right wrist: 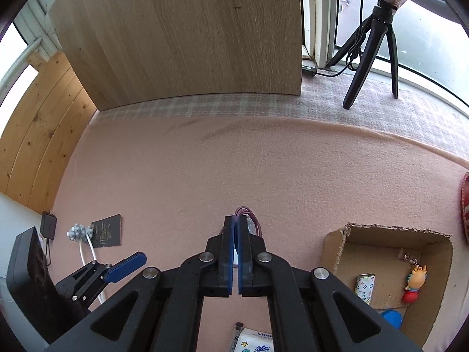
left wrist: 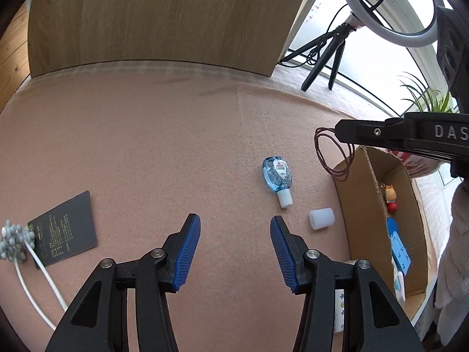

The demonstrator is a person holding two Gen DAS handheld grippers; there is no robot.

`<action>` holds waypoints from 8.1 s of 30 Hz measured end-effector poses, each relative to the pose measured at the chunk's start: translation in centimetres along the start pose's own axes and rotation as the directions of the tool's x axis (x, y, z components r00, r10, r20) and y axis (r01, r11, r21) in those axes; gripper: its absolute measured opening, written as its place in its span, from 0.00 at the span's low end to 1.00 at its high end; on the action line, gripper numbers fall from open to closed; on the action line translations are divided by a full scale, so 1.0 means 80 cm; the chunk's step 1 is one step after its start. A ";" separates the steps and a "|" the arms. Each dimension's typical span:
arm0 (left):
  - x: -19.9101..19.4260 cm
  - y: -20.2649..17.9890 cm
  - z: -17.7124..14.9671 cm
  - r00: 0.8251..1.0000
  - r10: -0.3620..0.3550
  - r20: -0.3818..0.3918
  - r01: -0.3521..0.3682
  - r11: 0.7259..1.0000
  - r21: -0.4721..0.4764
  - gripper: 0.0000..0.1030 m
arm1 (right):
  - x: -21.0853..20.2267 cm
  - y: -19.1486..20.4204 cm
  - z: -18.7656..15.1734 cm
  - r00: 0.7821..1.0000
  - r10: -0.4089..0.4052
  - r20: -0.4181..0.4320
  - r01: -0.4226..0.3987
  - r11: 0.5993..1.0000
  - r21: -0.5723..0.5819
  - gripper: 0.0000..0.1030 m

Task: Organize objects
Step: 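Lift the purple cable with the right gripper while the left gripper grasps the blue bottle, then carry the bottle and cable into the box and open both grippers, then move both grippers back over the star-print tissue pack and pen, then close the right gripper on the star-print tissue pack, then carry the tissue pack into the box and open the right gripper, then grasp the white eraser with the left gripper while the right gripper grasps the pen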

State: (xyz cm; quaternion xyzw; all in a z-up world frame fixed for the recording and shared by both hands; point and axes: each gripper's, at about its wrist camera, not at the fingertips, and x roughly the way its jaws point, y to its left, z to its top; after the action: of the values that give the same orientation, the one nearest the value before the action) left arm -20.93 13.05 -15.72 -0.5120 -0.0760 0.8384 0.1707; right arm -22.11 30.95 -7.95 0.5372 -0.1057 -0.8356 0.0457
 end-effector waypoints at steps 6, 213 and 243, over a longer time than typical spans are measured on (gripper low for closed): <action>0.042 -0.030 0.023 1.000 -0.004 -0.029 0.004 1.000 0.023 0.57 | -0.036 -0.019 -0.002 0.999 0.012 0.048 -0.013 1.000 0.011 0.02; 0.019 -0.130 0.002 0.965 -0.119 -0.236 0.230 0.818 0.527 0.40 | -0.149 0.002 -0.304 0.984 -0.034 0.173 -0.040 0.911 0.410 0.37; 0.051 -0.085 0.007 0.969 -0.036 -0.243 0.163 0.832 0.530 0.11 | 0.010 0.156 -0.301 0.985 -0.155 -0.072 0.150 0.986 -0.067 0.10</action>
State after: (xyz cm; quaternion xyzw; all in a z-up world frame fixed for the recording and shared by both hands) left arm -21.73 20.90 -16.80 -0.5279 0.1588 0.7524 0.3605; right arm -1.09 15.57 -15.48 0.5739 -0.0370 -0.8181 0.0020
